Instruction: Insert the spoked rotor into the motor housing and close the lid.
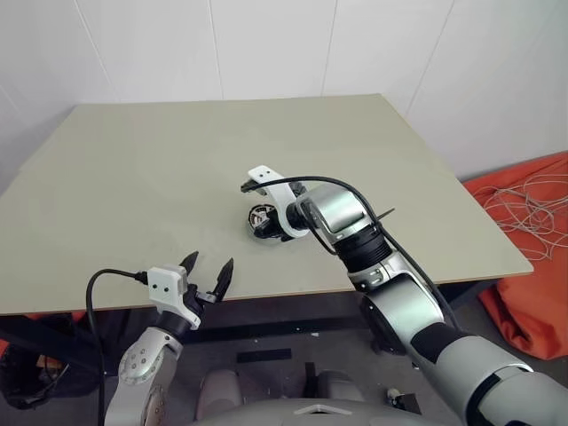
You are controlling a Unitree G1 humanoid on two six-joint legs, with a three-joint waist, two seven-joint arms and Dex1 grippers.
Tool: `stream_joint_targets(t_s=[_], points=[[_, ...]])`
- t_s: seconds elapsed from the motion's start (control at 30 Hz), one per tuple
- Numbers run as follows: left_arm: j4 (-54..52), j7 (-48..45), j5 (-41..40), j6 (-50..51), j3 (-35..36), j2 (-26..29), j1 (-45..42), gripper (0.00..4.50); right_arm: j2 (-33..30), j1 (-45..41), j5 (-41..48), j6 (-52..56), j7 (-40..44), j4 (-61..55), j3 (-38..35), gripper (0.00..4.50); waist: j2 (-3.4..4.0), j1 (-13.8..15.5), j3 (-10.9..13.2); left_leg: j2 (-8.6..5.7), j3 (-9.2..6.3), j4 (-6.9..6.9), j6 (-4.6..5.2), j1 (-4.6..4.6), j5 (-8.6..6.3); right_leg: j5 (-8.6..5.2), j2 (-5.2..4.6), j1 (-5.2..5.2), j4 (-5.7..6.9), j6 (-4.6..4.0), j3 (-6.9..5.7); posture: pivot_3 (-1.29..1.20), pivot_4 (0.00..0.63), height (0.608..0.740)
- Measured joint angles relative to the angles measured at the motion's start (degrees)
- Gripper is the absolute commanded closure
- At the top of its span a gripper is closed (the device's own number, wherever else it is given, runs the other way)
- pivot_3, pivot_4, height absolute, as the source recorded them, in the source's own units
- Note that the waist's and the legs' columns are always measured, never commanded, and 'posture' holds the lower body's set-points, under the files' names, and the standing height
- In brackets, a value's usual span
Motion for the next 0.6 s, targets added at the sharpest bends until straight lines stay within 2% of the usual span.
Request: stream_joint_targets(t_s=[0.23,0.37,0.53,0.6], points=[[-0.1,0.0,0.0,0.0,-0.2,-0.2,1.5,0.0,5.1,-2.2,3.4,0.1,-9.7,5.9,-9.1,4.5,0.02,-0.3,0.0,0.02,0.01,-0.05,-0.06,0.04,0.03,-0.09,0.01,-0.02,0.0,0.16,0.0,0.0,0.0,0.74],[-0.3,0.0,0.0,0.0,-0.6,-0.2,1.8,0.0,6.5,-3.5,6.0,-0.2,-14.2,9.9,-13.9,3.16,0.05,-0.2,0.0,0.01,0.01,-0.05,-0.08,0.04,0.05,-0.11,0.0,-0.03,0.01,0.2,0.0,0.0,0.0,0.74],[-0.7,0.0,-0.1,0.0,-0.6,0.1,1.9,0.0,6.7,-4.4,9.4,-0.3,-15.7,10.8,-14.8,1.47,0.16,-0.3,0.1,0.02,0.02,-0.14,-0.24,-0.02,0.14,-0.01,0.01,-0.15,0.01,0.02,0.0,0.0,0.0,0.74],[-0.8,0.0,-0.3,0.1,-0.5,0.2,1.8,0.0,6.9,-5.1,11.8,0.3,-15.2,10.8,-15.9,1.47,0.18,-0.3,0.1,0.01,0.04,-0.17,-0.3,-0.07,0.17,0.0,0.01,-0.23,0.01,0.01,0.0,0.0,0.0,0.74]])
